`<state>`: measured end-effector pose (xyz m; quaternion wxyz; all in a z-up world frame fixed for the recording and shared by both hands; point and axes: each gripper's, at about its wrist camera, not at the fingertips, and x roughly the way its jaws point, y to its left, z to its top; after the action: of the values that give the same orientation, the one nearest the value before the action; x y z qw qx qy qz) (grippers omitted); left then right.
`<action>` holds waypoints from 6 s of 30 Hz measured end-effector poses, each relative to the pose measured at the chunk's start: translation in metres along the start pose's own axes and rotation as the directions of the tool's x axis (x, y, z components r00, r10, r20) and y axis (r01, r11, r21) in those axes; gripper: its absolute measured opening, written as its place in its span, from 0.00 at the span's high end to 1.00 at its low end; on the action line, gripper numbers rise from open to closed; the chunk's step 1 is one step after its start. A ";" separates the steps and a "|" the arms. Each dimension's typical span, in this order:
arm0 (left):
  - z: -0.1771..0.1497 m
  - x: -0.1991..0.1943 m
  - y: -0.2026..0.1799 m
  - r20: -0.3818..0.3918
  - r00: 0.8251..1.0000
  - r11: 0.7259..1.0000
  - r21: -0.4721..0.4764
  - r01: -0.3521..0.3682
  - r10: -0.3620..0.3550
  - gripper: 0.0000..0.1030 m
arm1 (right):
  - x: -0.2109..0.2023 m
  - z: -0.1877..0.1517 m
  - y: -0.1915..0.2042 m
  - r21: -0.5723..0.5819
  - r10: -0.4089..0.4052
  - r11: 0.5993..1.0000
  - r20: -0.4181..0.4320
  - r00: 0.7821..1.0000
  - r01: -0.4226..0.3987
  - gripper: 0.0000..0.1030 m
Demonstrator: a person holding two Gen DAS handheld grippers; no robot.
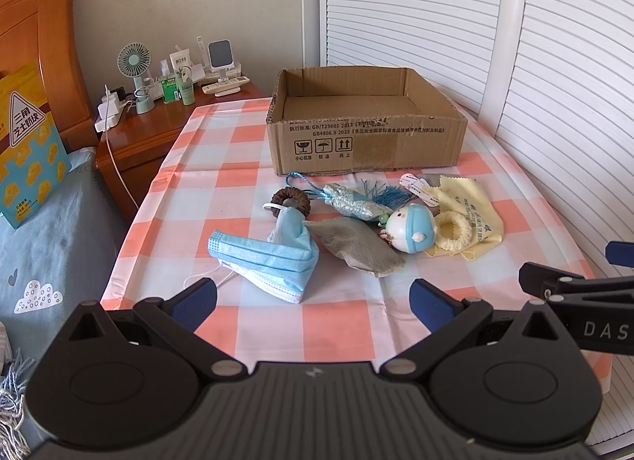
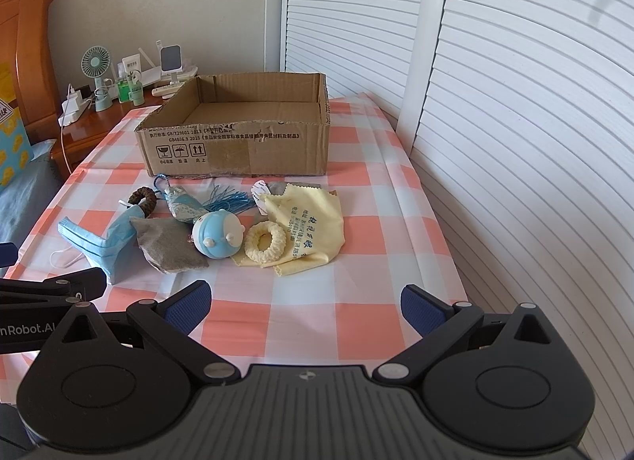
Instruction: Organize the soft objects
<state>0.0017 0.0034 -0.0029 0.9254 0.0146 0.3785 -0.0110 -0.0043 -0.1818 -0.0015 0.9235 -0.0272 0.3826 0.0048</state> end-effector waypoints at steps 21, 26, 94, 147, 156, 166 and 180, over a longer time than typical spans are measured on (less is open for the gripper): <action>0.006 0.015 -0.004 0.031 1.000 0.999 0.046 -0.004 0.003 0.00 | 0.014 0.004 0.000 -0.011 0.018 1.000 0.019 1.000 -0.018 0.00; 0.006 0.020 0.000 0.057 0.998 0.998 0.061 0.020 -0.024 0.00 | 0.020 0.005 -0.002 -0.027 0.032 0.999 0.038 0.999 -0.031 0.00; 0.000 0.112 0.030 0.013 0.996 0.996 -0.008 -0.091 0.091 0.38 | 0.110 -0.015 -0.022 -0.050 0.057 0.997 -0.076 0.995 -0.061 0.00; 0.002 0.077 0.060 0.040 0.993 0.993 0.030 0.110 -0.111 0.73 | 0.067 -0.008 0.014 -0.302 0.147 0.945 0.060 0.987 -0.123 0.67; -0.029 0.085 0.066 -0.024 0.987 0.987 -0.004 0.160 -0.160 0.60 | 0.066 -0.029 0.006 -0.259 0.170 0.951 -0.022 0.985 -0.170 0.65; -0.041 0.087 0.062 0.024 0.992 0.991 -0.036 0.125 -0.124 0.03 | 0.071 -0.035 0.001 -0.232 0.179 0.956 -0.017 0.984 -0.178 0.36; -0.029 0.082 0.050 0.069 0.995 0.997 -0.025 0.071 -0.069 0.05 | 0.076 -0.044 0.001 -0.229 0.218 0.952 0.030 0.976 -0.205 0.09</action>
<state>0.0415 0.0539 -0.0797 0.9369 -0.0118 0.3473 -0.0385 0.0188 -0.1841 -0.0865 0.9188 -0.0901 0.3547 0.1477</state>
